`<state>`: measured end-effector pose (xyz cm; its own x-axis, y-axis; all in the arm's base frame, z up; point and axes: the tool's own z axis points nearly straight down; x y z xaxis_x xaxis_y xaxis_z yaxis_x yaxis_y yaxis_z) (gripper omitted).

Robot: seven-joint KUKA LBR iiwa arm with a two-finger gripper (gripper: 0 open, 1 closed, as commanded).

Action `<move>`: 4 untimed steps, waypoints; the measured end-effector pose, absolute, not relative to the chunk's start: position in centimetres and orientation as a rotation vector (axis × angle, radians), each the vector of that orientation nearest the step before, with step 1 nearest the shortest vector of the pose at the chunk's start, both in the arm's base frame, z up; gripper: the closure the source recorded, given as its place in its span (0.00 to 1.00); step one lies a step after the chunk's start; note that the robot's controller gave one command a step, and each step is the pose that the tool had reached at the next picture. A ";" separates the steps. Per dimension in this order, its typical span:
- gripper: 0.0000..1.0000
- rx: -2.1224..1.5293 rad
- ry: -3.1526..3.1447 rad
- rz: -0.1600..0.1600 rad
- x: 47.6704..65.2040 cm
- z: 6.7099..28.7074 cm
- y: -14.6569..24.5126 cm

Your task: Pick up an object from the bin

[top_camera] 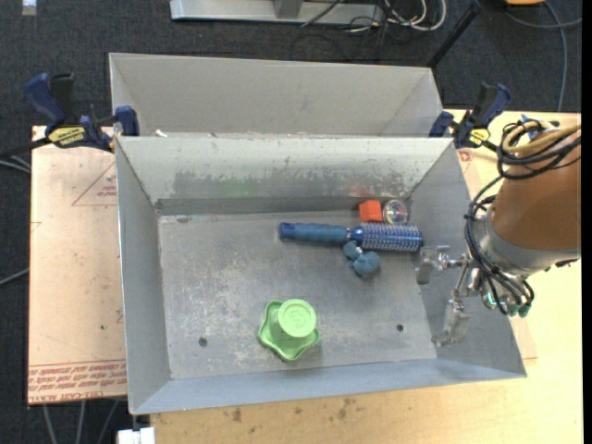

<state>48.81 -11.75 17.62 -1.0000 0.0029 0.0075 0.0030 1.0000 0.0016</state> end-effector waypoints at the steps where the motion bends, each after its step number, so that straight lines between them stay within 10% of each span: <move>1: 0.00 -0.381 -3.112 -0.003 56.8 6.7 -9.0; 2: 0.00 -0.529 -3.093 -0.004 60.0 10.0 -4.2; 4: 0.00 -0.620 -3.084 0.000 62.3 7.0 -11.4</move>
Offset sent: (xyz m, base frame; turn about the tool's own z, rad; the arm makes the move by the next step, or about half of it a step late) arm 0.0806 0.0254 -0.1062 0.2431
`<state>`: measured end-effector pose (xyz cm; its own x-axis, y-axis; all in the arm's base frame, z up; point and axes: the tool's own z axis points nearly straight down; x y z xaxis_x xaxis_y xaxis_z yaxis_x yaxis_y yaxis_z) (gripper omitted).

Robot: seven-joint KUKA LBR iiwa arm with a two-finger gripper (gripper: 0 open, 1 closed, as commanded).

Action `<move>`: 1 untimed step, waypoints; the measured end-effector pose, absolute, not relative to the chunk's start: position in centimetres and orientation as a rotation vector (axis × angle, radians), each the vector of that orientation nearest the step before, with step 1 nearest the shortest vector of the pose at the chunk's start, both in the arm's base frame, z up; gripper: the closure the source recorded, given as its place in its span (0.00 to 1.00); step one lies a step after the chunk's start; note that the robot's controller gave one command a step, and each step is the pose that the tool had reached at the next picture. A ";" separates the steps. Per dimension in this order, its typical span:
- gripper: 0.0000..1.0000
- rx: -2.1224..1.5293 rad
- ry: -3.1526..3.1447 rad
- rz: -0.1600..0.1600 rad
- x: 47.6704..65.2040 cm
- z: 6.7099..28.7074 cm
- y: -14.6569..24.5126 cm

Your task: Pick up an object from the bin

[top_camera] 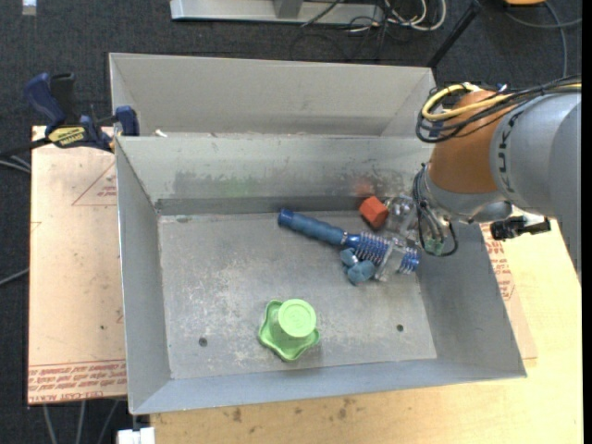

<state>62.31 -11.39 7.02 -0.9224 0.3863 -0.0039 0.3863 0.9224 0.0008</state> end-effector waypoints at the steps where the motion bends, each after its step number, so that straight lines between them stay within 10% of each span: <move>1: 0.00 0.614 3.075 -0.001 62.4 7.1 -11.4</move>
Offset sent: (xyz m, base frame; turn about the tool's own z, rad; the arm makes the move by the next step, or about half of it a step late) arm 0.0000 0.0000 0.0000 0.0000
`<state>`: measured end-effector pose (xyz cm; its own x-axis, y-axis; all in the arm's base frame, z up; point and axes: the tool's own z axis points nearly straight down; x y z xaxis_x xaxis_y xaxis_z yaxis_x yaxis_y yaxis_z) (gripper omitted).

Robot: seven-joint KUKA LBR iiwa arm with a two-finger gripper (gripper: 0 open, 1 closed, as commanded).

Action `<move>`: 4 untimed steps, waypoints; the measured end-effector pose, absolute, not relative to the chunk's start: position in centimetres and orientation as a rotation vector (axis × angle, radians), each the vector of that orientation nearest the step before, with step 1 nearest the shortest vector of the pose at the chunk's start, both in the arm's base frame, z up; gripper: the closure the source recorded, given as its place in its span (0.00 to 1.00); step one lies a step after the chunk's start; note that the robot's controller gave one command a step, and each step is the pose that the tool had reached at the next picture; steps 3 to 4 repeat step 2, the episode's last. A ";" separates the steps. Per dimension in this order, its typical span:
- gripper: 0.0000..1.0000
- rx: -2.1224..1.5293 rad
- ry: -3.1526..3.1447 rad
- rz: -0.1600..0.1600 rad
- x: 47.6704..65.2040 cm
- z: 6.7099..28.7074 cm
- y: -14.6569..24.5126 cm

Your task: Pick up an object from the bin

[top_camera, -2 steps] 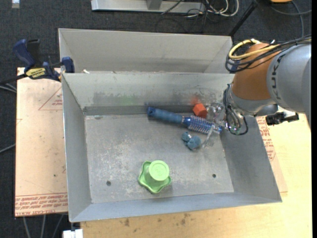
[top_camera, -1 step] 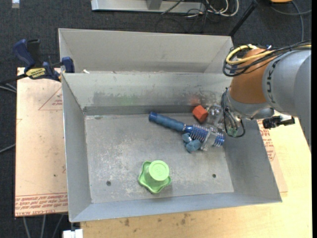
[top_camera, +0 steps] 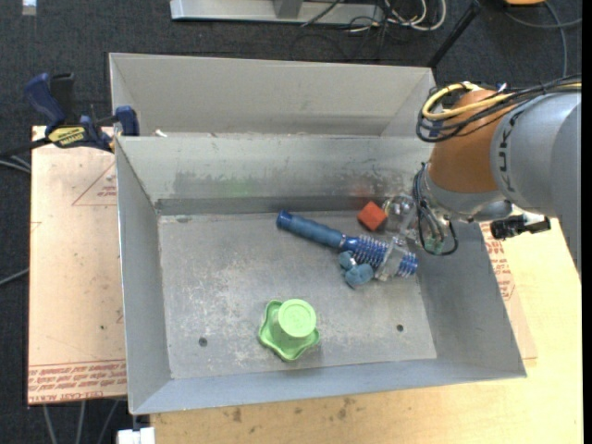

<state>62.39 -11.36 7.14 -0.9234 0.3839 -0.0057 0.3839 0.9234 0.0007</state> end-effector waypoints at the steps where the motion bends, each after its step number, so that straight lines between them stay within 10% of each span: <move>1: 1.00 0.614 3.076 0.000 62.3 7.0 -11.3; 2: 1.00 0.610 3.072 0.001 62.5 17.2 -11.3; 4: 1.00 0.610 3.072 0.001 62.5 17.2 -11.3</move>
Offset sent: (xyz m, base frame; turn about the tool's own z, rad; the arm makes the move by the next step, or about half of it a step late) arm 0.0000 0.0000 0.0000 0.0000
